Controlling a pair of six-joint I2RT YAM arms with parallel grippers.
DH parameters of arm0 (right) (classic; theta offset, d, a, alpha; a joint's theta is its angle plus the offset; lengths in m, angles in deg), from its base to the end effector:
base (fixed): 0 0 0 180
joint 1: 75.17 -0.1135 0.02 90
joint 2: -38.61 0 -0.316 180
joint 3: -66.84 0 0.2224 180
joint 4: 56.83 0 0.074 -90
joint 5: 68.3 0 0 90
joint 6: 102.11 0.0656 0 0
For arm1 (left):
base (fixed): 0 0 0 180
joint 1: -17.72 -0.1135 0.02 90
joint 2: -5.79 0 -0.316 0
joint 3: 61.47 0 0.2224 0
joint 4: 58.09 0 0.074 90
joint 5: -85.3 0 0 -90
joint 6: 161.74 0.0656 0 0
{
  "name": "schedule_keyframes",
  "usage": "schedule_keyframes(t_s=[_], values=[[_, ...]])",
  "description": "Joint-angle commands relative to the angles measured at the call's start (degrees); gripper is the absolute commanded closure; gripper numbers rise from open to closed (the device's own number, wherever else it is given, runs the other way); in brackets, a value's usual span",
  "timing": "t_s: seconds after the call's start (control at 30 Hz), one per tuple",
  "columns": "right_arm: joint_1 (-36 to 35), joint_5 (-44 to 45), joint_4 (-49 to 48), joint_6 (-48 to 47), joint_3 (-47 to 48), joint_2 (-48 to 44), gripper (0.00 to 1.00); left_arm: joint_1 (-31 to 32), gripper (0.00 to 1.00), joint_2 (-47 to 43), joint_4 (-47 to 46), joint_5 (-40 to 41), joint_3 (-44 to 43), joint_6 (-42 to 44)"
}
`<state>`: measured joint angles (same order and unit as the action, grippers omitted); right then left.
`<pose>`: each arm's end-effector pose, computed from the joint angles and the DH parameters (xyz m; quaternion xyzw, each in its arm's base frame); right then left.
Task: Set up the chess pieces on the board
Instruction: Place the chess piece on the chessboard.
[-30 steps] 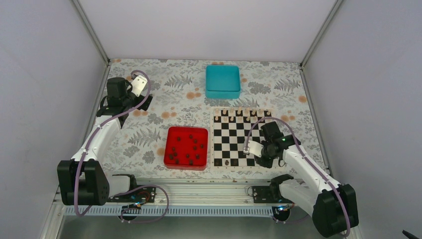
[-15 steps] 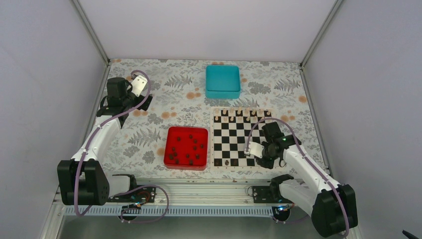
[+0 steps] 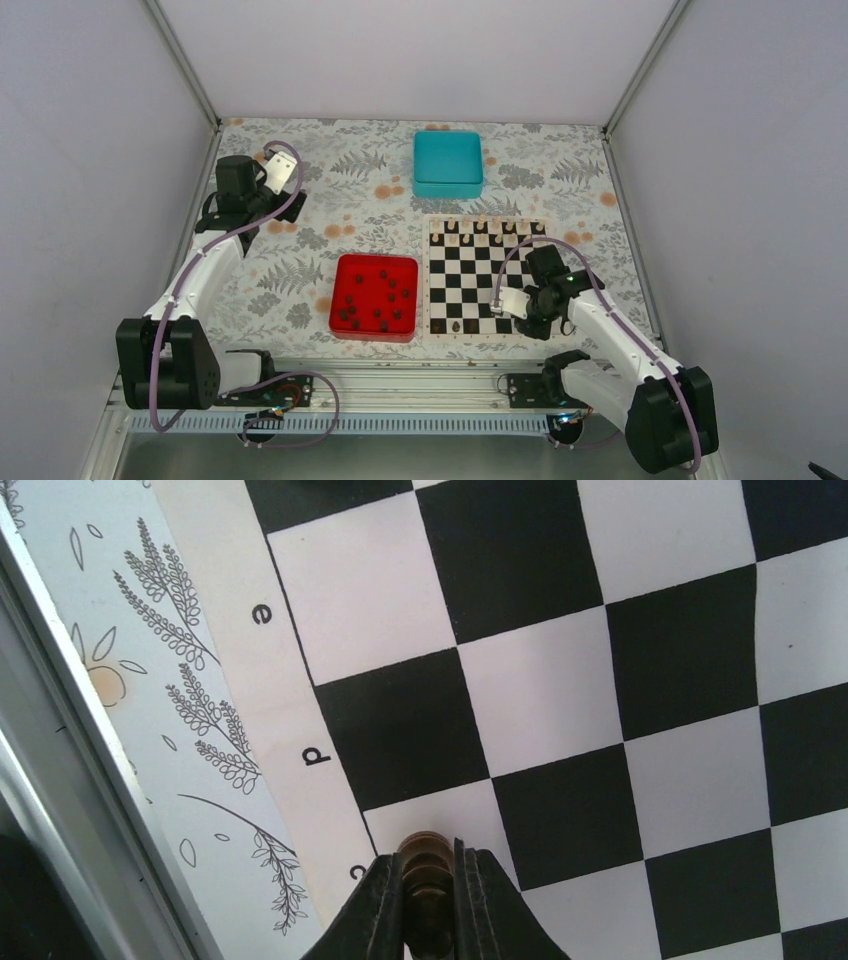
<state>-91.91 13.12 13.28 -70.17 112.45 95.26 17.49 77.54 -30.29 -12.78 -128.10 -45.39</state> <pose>0.0795 0.0341 0.1977 -0.6085 0.7863 0.0426 0.0983 0.2592 -0.0082 0.3182 0.2308 0.8460 0.0493 0.4780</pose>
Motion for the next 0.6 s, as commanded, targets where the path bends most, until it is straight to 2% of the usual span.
schedule_keyframes(t_s=[0.0,0.23,0.37,0.57], values=[[0.44,-1.22,-1.95,-0.82,-0.47,0.01,0.93,-0.34,0.0,0.3,-0.54,0.35,-0.39,0.17],[0.47,-1.18,-2.31,-0.68,-0.61,1.23,0.91,-0.23,0.0,0.41,-0.63,0.26,-0.38,0.24],[0.46,-0.85,-2.25,-0.56,-0.11,1.64,0.81,-0.3,0.0,0.46,-0.57,0.28,-0.37,0.3],[0.47,-0.99,-0.12,-0.65,3.14,2.07,0.74,-0.25,0.0,0.5,-0.71,0.36,-0.32,0.37]])
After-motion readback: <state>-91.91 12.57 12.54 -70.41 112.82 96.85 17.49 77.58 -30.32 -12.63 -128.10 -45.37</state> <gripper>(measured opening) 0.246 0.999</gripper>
